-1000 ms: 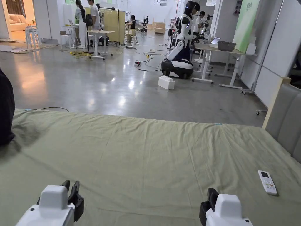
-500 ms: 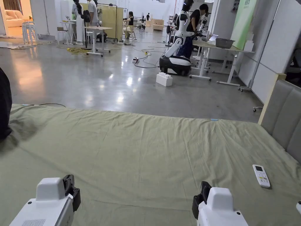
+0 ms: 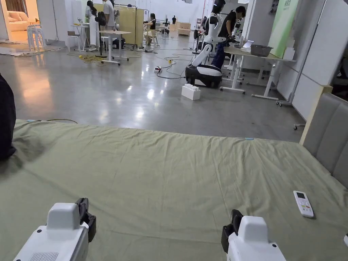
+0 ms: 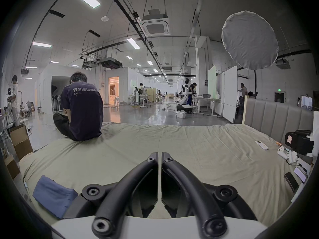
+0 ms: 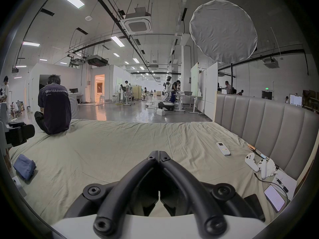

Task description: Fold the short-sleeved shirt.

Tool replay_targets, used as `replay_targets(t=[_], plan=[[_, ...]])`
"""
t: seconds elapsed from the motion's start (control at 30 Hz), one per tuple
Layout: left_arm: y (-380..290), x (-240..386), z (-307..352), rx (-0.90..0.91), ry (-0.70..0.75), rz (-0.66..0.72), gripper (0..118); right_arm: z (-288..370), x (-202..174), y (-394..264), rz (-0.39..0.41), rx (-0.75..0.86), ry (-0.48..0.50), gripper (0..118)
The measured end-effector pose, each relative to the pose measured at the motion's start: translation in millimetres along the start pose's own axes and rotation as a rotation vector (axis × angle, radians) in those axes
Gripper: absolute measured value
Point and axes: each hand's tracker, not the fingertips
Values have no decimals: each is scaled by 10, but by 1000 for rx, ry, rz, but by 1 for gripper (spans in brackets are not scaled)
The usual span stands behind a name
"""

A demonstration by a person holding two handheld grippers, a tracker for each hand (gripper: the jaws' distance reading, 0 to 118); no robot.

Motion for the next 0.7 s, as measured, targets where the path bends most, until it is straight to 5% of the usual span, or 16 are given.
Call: replay_targets(t=[0.3, 0.4, 0.43, 0.53, 0.7], plan=[[32, 42, -3, 11, -15, -36, 3, -37, 27, 2, 2, 4, -14, 2], [27, 59, 1, 22, -16, -43, 6, -45, 34, -1, 4, 7, -17, 39], [34, 71, -4, 25, -13, -45, 18, -51, 37, -15, -1, 2, -22, 56], [44, 85, 6, 32, 16, -39, 70, -42, 26, -6, 37, 45, -53, 72], [65, 83, 13, 52, 40, -40, 81, -23, 68, 18, -1, 45, -41, 96]])
